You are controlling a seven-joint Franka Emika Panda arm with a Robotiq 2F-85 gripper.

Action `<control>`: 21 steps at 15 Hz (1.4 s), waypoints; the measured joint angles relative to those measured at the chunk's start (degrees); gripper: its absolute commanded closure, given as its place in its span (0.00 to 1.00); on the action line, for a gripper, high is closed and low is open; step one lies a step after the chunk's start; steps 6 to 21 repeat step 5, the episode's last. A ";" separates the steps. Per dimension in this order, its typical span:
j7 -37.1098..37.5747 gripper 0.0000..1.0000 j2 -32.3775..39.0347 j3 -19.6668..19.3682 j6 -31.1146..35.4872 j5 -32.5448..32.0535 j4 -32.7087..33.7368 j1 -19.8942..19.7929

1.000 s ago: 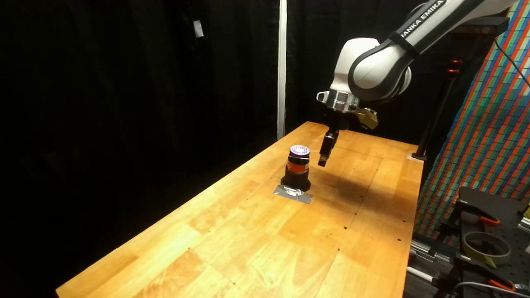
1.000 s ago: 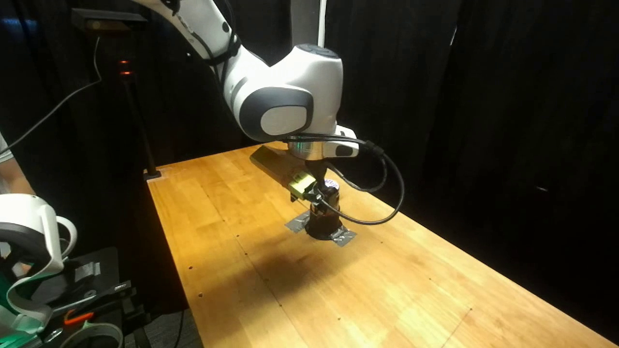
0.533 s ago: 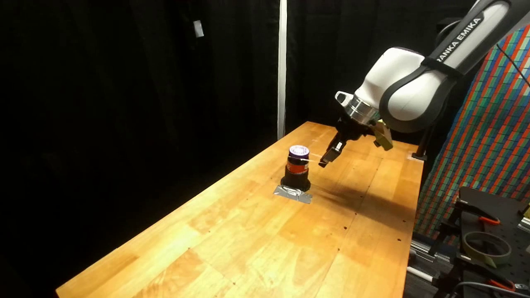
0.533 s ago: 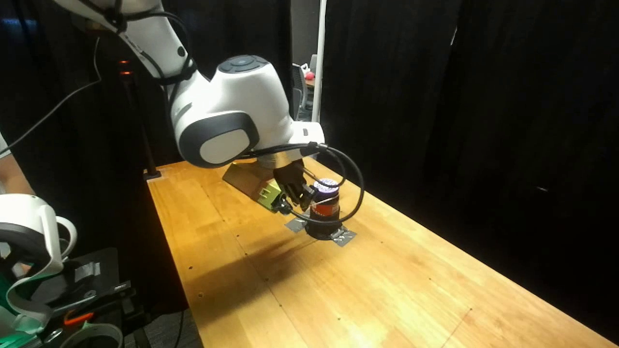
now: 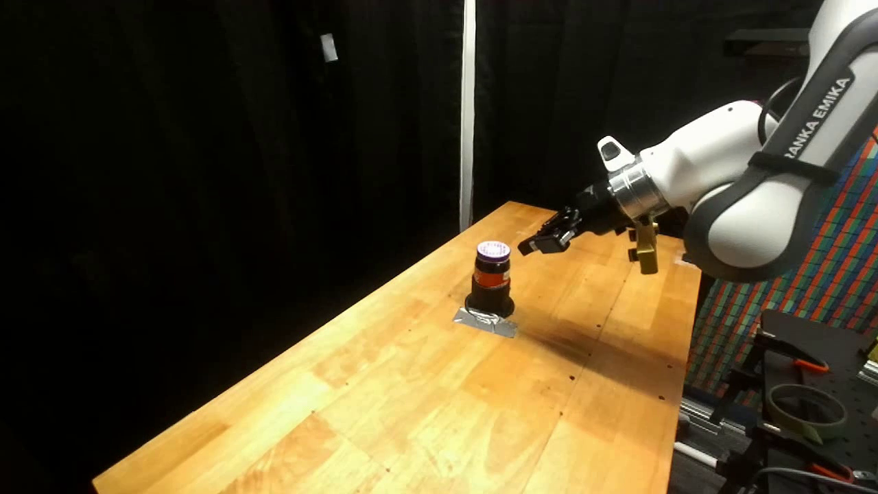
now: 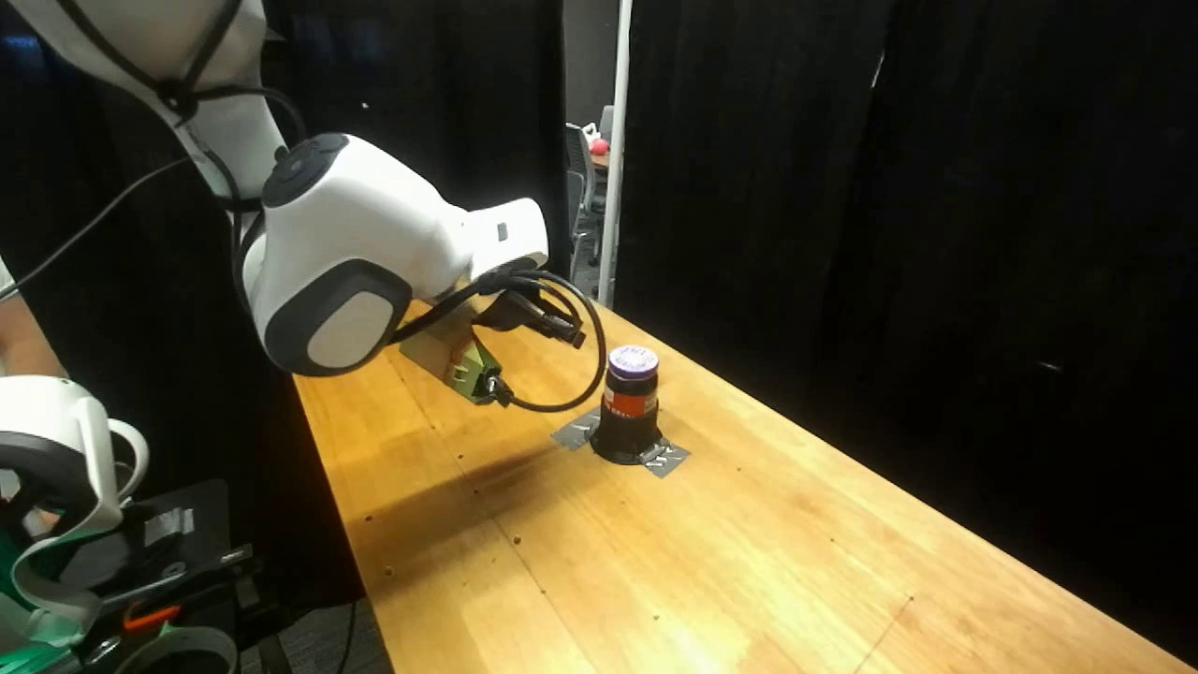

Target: Put the elastic rubber on the object

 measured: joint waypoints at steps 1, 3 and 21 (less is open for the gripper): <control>1.52 0.90 0.86 -2.75 3.83 -2.02 -1.20 2.10; 2.92 0.64 2.96 -7.13 10.19 -4.10 -3.17 5.44; 4.52 0.76 4.65 -9.89 11.67 -4.67 -4.27 7.57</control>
